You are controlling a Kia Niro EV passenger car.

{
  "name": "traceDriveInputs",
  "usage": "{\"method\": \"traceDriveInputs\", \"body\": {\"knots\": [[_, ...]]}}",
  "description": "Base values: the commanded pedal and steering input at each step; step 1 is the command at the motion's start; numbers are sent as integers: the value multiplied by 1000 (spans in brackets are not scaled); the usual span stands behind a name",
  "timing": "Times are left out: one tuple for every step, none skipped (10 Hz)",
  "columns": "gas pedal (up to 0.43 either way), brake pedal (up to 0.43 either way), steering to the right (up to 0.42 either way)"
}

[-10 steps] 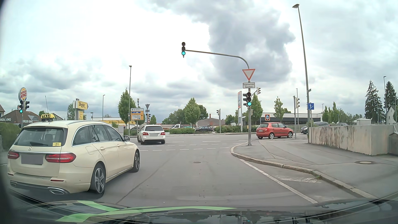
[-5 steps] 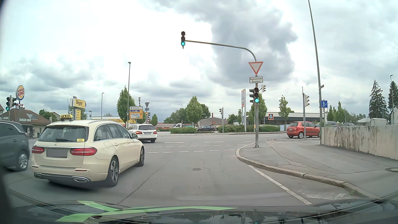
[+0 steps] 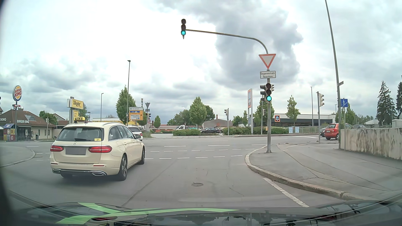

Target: Follow the waypoints while adhering to traffic rules and regulations

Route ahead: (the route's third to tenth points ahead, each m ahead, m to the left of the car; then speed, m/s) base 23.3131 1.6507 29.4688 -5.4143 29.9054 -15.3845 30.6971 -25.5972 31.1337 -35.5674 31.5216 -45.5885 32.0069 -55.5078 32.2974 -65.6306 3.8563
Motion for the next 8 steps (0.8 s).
{"method": "traceDriveInputs", "body": {"knots": [[98, 0, -23], [87, 0, -21], [87, 0, -20], [87, 0, -19], [87, 0, -16], [79, 0, -15], [79, 0, -13], [79, 0, -11]]}}
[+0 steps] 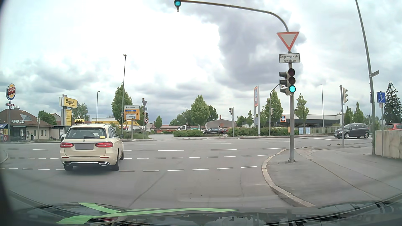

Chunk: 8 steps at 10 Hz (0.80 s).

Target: Follow the waypoints while adhering to traffic rules and regulations

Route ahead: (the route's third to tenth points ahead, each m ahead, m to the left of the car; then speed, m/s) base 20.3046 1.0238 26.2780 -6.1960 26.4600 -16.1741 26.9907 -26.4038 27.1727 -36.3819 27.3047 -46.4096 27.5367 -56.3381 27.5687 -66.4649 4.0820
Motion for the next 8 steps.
{"method": "traceDriveInputs", "body": {"knots": [[79, 0, -10], [79, 0, -8], [67, 0, -3], [67, 0, 3], [67, 0, 5], [67, 0, 4], [67, 0, 1], [67, 0, -2]]}}
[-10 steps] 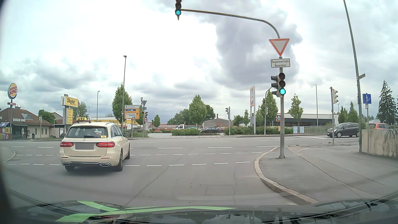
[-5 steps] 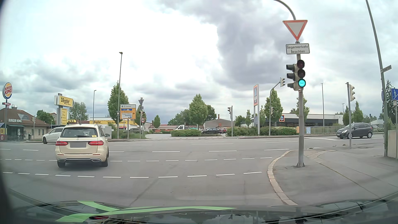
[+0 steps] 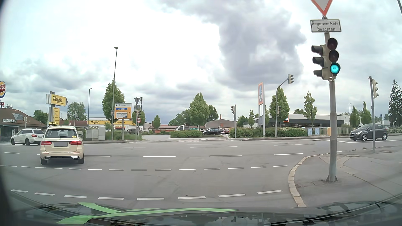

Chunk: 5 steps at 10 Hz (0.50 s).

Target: Follow the waypoints while adhering to traffic rules and regulations

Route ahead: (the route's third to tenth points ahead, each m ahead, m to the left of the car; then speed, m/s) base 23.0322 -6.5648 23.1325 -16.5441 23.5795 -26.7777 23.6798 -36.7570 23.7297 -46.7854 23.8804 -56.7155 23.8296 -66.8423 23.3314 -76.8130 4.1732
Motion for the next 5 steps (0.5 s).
{"method": "traceDriveInputs", "body": {"knots": [[67, 0, -4], [59, 0, -3], [59, 0, 2], [59, 0, 11], [59, 0, 19]]}}
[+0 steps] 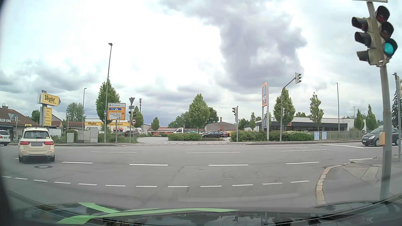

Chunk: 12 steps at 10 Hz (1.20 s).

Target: Follow the waypoints while adhering to traffic rules and regulations

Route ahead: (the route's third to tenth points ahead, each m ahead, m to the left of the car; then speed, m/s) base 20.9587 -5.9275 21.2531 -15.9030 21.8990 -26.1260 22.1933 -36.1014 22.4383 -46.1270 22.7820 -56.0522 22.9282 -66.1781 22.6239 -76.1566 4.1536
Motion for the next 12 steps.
{"method": "traceDriveInputs", "body": {"knots": [[59, 0, 33], [59, 0, 49], [59, 0, 56], [59, 0, 67], [59, 0, 81], [47, 0, 93], [47, 0, 108], [47, 0, 128], [47, 0, 148], [47, 0, 168], [47, 0, 180], [47, 0, 201]]}}
